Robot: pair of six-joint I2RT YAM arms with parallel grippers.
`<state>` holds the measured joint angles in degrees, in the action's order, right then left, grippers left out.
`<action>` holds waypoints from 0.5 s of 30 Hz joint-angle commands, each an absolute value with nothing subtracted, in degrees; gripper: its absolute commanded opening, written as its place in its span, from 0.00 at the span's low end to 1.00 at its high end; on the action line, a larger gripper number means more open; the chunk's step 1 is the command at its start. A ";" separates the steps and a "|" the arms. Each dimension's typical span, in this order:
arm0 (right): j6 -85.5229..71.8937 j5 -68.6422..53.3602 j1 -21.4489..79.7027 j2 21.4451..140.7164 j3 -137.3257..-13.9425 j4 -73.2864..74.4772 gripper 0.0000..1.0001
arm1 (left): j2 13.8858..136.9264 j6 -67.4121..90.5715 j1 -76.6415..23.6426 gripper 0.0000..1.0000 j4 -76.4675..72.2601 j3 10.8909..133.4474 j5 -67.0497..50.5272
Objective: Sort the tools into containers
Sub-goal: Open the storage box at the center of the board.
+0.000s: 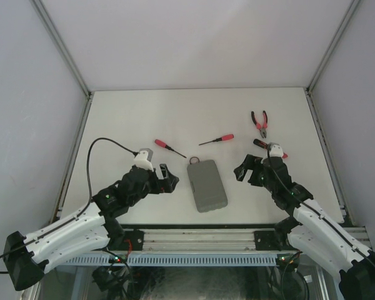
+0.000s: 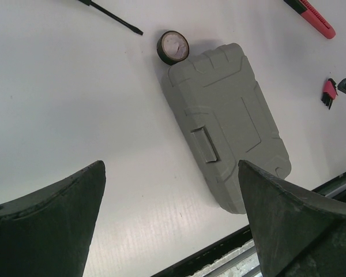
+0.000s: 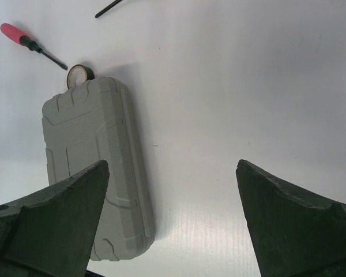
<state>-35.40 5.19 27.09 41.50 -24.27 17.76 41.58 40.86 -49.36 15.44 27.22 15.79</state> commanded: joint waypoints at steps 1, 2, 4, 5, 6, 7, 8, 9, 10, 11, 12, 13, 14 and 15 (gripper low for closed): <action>-36.45 4.42 27.03 42.45 -26.09 17.39 0.91 | 41.32 40.96 -49.04 1.00 12.52 28.54 15.03; -36.88 4.16 26.94 42.53 -26.02 17.52 0.91 | 41.44 41.22 -49.04 1.00 12.30 28.43 15.07; -37.64 3.42 26.63 42.67 -26.02 17.57 0.91 | 41.56 41.84 -49.04 1.00 11.84 28.12 15.12; -37.78 2.80 26.38 42.78 -26.02 17.46 0.91 | 41.60 42.03 -49.04 1.00 11.66 27.98 15.07; -37.74 1.50 26.08 42.99 -26.02 17.00 0.91 | 41.70 42.28 -49.04 1.00 11.49 27.81 15.10; -37.20 0.02 25.68 43.28 -26.03 16.47 0.91 | 41.81 42.47 -49.04 1.00 11.25 27.60 15.12; -36.60 -1.66 25.34 43.65 -26.02 15.88 0.92 | 41.88 42.65 -49.04 1.00 11.06 27.48 15.00; -35.90 -3.10 25.16 44.16 -26.02 15.26 0.92 | 41.99 42.83 -49.04 1.00 10.81 27.21 14.98; -35.36 -4.56 25.14 44.72 -26.02 14.76 0.92 | 42.10 43.03 -49.06 1.00 10.59 26.97 14.90; -34.98 -5.92 25.25 45.40 -26.03 14.16 0.92 | 42.36 43.25 -49.05 1.00 10.29 26.85 14.73; -34.75 -7.11 25.45 46.09 -26.02 13.59 0.92 | 42.52 43.47 -49.04 1.00 10.02 26.77 14.50; -34.48 -8.07 25.77 46.77 -26.06 12.95 0.92 | 42.71 43.77 -49.04 1.00 9.64 26.51 14.11; -34.20 -9.00 26.17 47.63 -26.02 12.06 0.92 | 42.85 44.11 -49.04 1.00 9.19 26.23 13.80; -33.74 -9.98 26.66 48.54 -26.02 11.13 0.92 | 43.10 44.50 -49.09 1.00 8.65 25.97 13.45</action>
<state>-35.88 -4.16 25.52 46.48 -24.27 16.29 42.59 42.52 -49.36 12.82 27.00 15.16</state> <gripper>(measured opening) 0.917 0.998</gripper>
